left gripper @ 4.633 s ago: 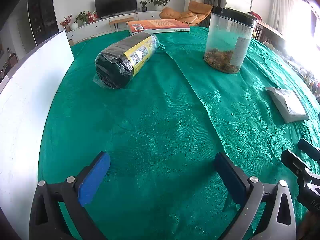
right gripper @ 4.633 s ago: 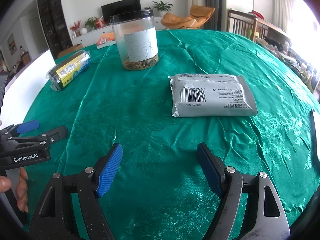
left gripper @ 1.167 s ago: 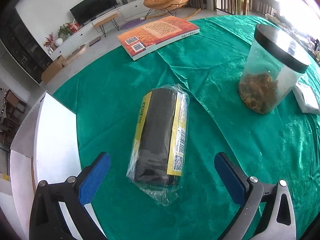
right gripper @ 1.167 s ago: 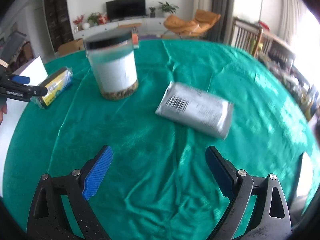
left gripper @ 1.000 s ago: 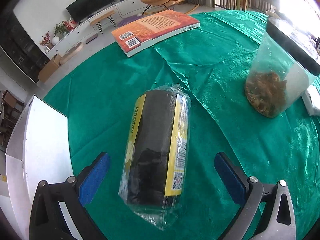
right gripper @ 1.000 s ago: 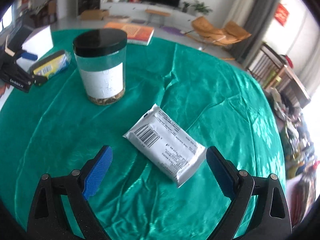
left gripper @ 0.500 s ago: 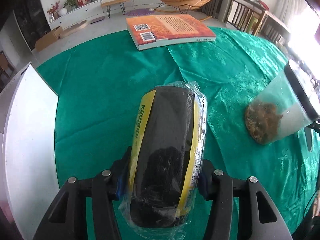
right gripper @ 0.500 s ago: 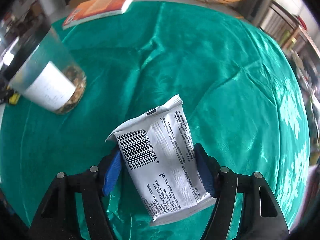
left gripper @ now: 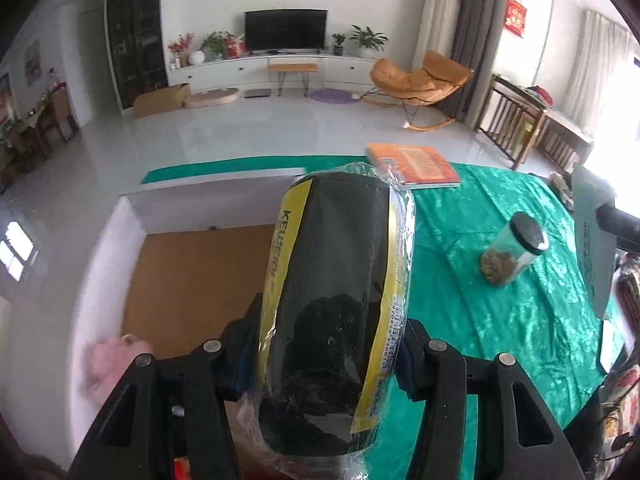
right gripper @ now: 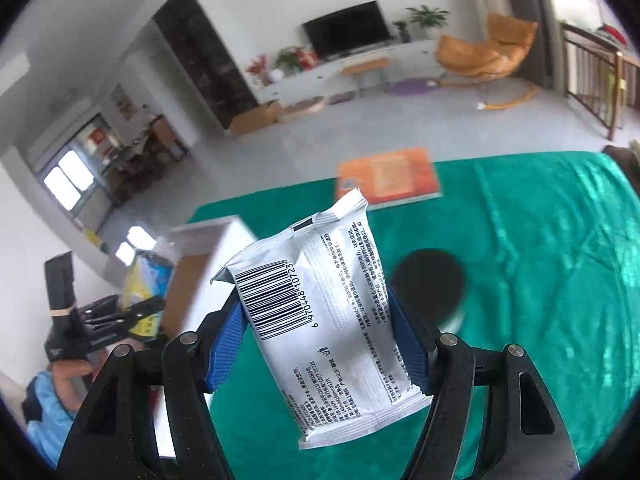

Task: Organize soft objects
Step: 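Carry both items to the white box and open both tools to drop them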

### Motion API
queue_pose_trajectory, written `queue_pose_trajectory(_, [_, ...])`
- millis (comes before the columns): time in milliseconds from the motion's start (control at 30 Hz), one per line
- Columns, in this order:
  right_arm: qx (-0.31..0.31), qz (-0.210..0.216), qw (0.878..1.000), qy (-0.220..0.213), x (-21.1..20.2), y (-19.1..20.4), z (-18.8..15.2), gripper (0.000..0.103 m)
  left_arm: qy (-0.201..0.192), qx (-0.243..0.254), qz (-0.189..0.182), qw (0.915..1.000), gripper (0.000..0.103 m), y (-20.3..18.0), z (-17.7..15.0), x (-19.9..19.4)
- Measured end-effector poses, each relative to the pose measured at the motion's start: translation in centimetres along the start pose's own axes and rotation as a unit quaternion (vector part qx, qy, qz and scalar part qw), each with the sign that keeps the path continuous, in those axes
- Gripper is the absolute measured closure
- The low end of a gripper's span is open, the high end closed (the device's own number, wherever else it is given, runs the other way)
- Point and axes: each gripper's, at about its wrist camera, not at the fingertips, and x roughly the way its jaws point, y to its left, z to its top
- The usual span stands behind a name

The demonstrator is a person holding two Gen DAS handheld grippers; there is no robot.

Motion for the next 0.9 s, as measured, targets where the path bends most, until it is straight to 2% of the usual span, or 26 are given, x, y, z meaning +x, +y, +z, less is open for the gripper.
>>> queue_pose_trajectory(67, [-0.007,0.062,0.998,0.019,2.7,5.3,-1.5,0.032,0.003,-0.007,0.047,0.9989,0.047,3.1,-2.2,-1.6])
queue_pose_trajectory(133, [-0.015,0.111,0.993,0.047,5.7,9.9,-3.5,0.031,0.010,-0.018,0.099,0.9949,0.041,5.8,-4.7,-2.6])
queue_pose_trajectory(167, [-0.020,0.133,0.989,0.067,7.3,11.9,-4.4,0.029,0.008,-0.023,0.117,0.9928,0.028,6.9,-5.7,-3.1])
queue_pose_trajectory(200, [-0.019,0.154,0.984,0.087,8.9,13.6,-5.5,0.027,0.003,-0.027,0.131,0.9909,0.009,7.7,-6.8,-3.4])
queue_pose_trajectory(267, [-0.015,0.171,0.979,0.112,11.2,16.0,-7.4,0.025,-0.021,-0.033,0.157,0.9869,0.000,8.7,-8.6,-4.5])
queue_pose_trajectory(333, [-0.018,0.160,0.980,0.121,12.6,16.8,-8.7,0.025,-0.035,-0.037,0.169,0.9843,0.000,9.1,-10.0,-5.4])
queue_pose_trajectory(400, [-0.027,0.142,0.982,0.122,12.9,17.1,-9.8,0.025,-0.045,-0.045,0.164,0.9844,0.000,8.8,-11.0,-6.1])
queue_pose_trajectory(533, [-0.085,0.060,0.990,0.095,11.7,17.6,-11.4,0.025,-0.067,-0.061,0.152,0.9842,0.000,7.1,-12.5,-7.2])
queue_pose_trajectory(700, [-0.152,-0.026,0.985,0.076,9.7,17.0,-13.1,0.025,-0.083,-0.102,0.192,0.9725,0.000,5.3,-13.6,-7.9])
queue_pose_trajectory(800, [-0.170,-0.047,0.981,0.079,9.9,17.4,-13.9,0.025,-0.083,-0.123,0.197,0.9690,0.000,5.2,-14.4,-8.0])
queue_pose_trajectory(900, [-0.178,-0.053,0.979,0.086,10.0,17.8,-14.3,0.025,-0.074,-0.117,0.218,0.9660,0.000,5.0,-15.2,-8.2])
